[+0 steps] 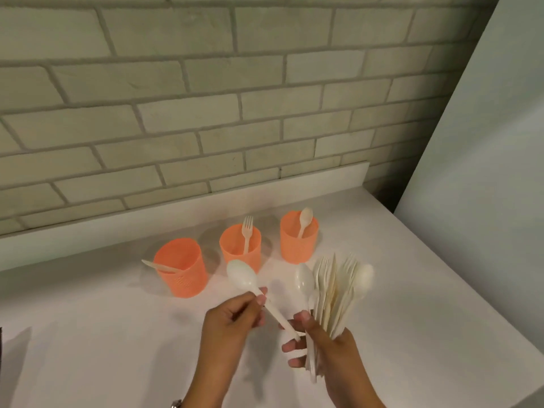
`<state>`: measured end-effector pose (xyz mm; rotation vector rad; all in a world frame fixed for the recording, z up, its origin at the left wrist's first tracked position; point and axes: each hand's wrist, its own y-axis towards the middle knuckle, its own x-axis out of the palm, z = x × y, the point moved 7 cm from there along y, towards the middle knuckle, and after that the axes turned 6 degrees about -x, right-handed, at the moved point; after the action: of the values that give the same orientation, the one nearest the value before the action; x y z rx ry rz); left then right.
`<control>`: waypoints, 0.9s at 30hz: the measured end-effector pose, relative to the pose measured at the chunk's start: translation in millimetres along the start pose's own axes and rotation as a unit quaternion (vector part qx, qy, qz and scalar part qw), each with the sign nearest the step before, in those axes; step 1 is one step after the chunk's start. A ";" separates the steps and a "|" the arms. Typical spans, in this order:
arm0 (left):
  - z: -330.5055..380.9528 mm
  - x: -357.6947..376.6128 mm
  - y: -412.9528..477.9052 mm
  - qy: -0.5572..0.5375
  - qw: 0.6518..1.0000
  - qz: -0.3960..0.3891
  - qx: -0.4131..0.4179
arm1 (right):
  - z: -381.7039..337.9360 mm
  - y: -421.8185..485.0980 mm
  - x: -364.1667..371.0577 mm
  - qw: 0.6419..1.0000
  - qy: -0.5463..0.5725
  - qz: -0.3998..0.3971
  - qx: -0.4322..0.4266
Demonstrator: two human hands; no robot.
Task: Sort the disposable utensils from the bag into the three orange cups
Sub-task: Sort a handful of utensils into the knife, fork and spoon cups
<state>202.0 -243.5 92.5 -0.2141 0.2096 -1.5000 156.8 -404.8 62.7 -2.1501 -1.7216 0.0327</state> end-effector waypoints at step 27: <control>-4.4 142.0 49.2 0.073 0.996 -0.004 -0.051 | -54.2 94.7 -91.1 0.994 0.016 -0.105 -0.006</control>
<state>256.6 -382.4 74.3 -0.1859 0.4033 -1.5164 236.5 -522.4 63.8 -1.9552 -1.9230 -0.0698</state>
